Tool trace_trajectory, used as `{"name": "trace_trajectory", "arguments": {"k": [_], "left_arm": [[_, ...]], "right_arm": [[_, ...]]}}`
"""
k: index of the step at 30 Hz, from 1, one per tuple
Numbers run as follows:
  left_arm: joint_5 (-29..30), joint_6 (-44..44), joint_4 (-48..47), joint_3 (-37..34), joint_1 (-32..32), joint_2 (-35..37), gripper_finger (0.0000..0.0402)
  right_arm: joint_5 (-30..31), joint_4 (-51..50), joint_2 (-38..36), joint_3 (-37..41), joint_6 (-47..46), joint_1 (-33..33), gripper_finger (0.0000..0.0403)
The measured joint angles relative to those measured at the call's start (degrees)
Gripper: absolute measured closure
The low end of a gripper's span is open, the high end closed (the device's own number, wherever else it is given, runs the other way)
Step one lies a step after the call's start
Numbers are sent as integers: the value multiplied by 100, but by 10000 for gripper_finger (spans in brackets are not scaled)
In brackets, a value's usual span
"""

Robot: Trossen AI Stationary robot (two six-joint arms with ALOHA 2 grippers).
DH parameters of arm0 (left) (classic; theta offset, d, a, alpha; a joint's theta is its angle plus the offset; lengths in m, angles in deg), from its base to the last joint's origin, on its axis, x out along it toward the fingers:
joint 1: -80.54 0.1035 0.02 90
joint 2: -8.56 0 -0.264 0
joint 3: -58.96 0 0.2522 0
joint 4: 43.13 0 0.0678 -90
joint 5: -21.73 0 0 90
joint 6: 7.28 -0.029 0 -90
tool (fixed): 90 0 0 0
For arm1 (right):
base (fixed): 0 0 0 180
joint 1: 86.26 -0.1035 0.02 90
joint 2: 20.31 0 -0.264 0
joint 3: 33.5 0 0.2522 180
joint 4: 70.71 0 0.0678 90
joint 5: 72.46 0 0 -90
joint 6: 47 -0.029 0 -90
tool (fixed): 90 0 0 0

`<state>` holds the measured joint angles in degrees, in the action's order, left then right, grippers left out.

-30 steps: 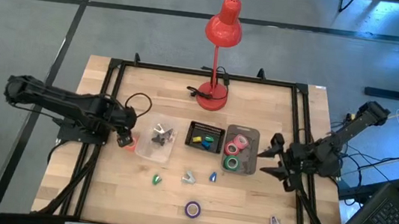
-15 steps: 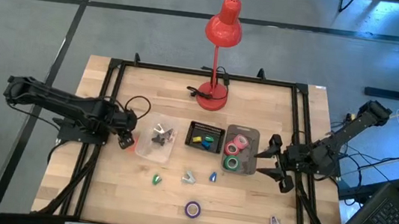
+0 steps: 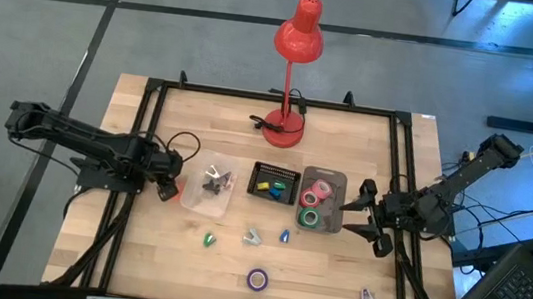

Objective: Pick and place Stapler, Stapler remover, tape
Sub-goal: Put the orange tape into the black bin

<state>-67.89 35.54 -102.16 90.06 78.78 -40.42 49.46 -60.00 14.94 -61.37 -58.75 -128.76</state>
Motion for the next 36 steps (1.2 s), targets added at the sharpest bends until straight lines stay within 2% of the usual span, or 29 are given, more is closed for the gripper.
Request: {"name": "trace_trajectory", "arguments": {"k": [2, 4, 5, 6, 9, 14, 17, 20, 22, 25, 29, 31, 33, 36], "left_arm": [[11, -45, -45, 0, -6, 18, 270], [-8, -101, -190, 55, -57, 34, 328], [-187, -122, -330, 131, -116, 39, 358], [-291, -117, -532, 214, -176, 54, 371], [-173, 141, -917, 503, -351, 180, 372], [-114, 359, -985, 1052, -850, 453, 372], [276, 329, -745, 1429, -1162, 643, 372], [774, 35, 171, 1664, -1435, 818, 372], [1084, -499, 1199, 1679, -1576, 899, 372], [1644, -1788, 2802, 1679, -1699, 818, 372], [2538, -3388, 4751, 1679, -1625, 301, 372], [2588, -4019, 5542, 1680, -1443, -120, 372], [2310, -4388, 6229, 1679, -1179, -632, 372], [1765, -4494, 6964, 1679, -756, -1422, 372]], "right_arm": [[0, 4, 0, 0, -2, 0, 178], [-1, 13, 0, 0, -49, 0, 178], [-2, 15, 0, 0, -142, 0, 178], [0, 13, 0, 0, -238, 2, 178], [-1, 11, 0, 0, -466, 1, 178], [-6, -5, 0, 0, -606, 2, 178], [-6, -5, 2, 0, -588, 1, 178], [15, -2, 20, 0, -588, 2, 178], [165, -6, 87, 0, -586, 2, 178], [345, 6, 233, 0, -586, 18, 178], [411, 301, 550, 0, -588, 189, 178], [407, 620, 793, 0, -574, 333, 178], [405, 1066, 1059, 0, -404, 471, 178], [199, 1747, 1502, 0, -71, 667, 178]]}}
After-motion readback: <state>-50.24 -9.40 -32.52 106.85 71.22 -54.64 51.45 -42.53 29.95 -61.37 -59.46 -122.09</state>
